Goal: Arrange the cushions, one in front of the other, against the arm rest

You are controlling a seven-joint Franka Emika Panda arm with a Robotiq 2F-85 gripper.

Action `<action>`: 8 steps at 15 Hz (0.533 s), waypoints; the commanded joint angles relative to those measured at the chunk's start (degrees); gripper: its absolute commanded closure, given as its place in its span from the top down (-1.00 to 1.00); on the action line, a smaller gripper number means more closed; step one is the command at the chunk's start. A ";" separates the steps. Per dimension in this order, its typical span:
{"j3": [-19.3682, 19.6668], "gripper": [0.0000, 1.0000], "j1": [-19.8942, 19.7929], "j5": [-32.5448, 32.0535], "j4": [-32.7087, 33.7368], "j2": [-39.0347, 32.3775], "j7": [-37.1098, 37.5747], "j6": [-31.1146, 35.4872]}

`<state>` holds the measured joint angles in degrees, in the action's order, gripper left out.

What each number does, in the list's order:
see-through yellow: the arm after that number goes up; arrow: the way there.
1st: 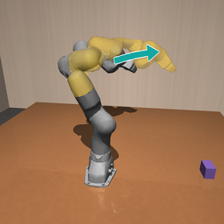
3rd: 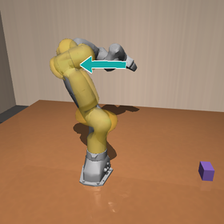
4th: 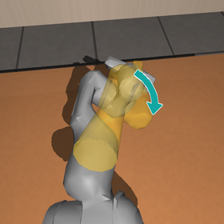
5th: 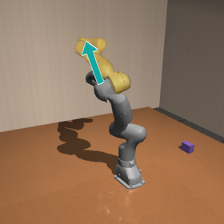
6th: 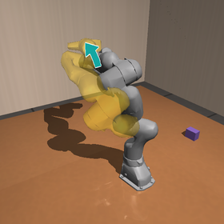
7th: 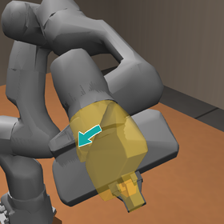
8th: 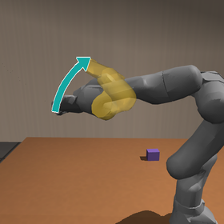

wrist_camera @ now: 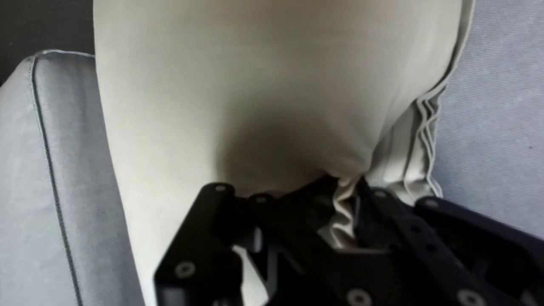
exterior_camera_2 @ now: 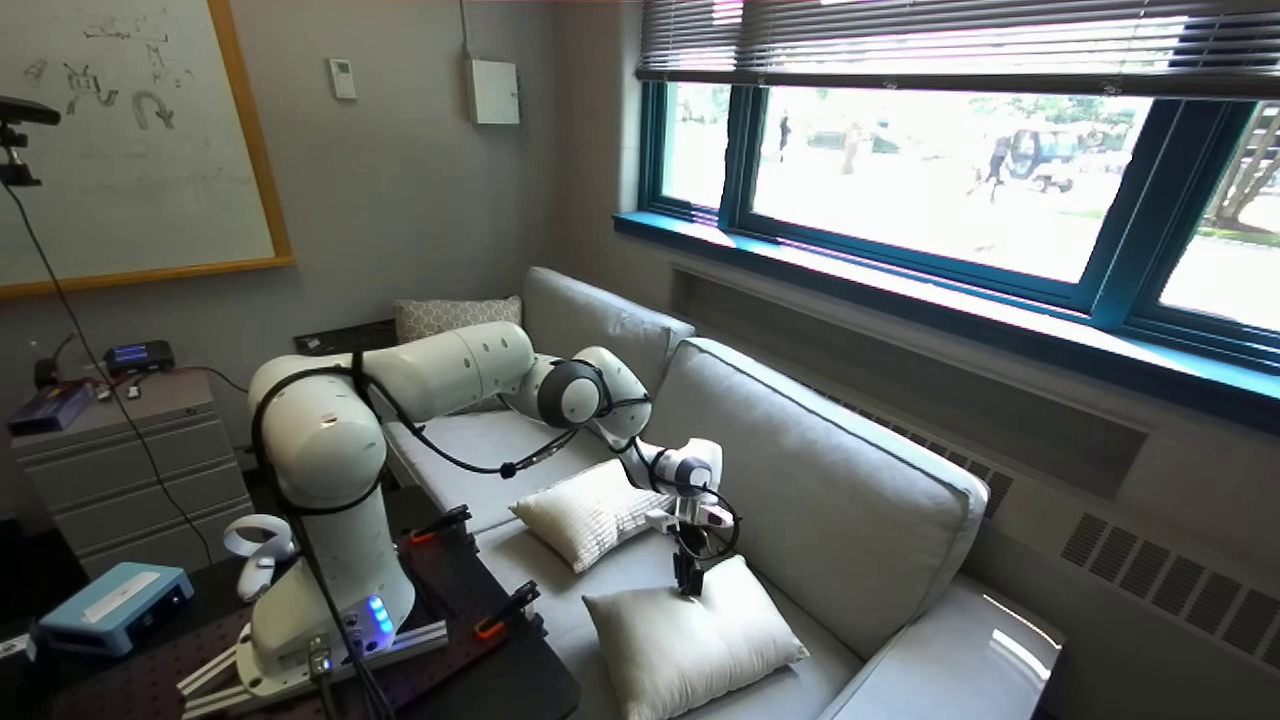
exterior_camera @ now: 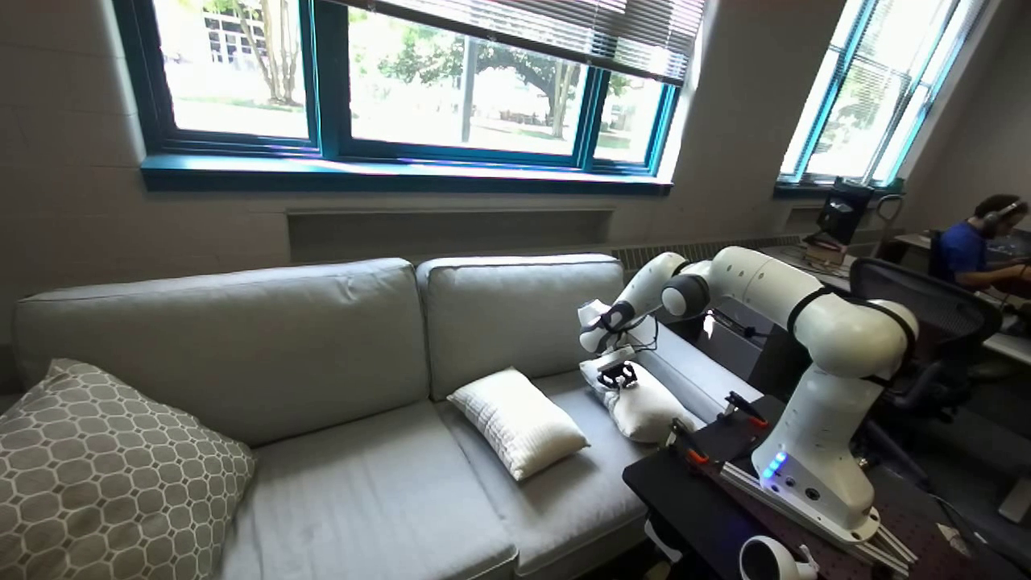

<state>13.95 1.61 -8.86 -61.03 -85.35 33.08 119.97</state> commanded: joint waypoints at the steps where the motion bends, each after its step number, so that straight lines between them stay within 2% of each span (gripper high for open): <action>1: 2.14 -1.00 -2.77 -0.01 -1.39 0.00 4.20 3.51; 8: 5.41 -0.99 -13.37 2.12 -4.85 0.58 9.13 13.81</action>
<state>17.69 -7.12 -7.65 -63.50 -84.74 40.22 128.39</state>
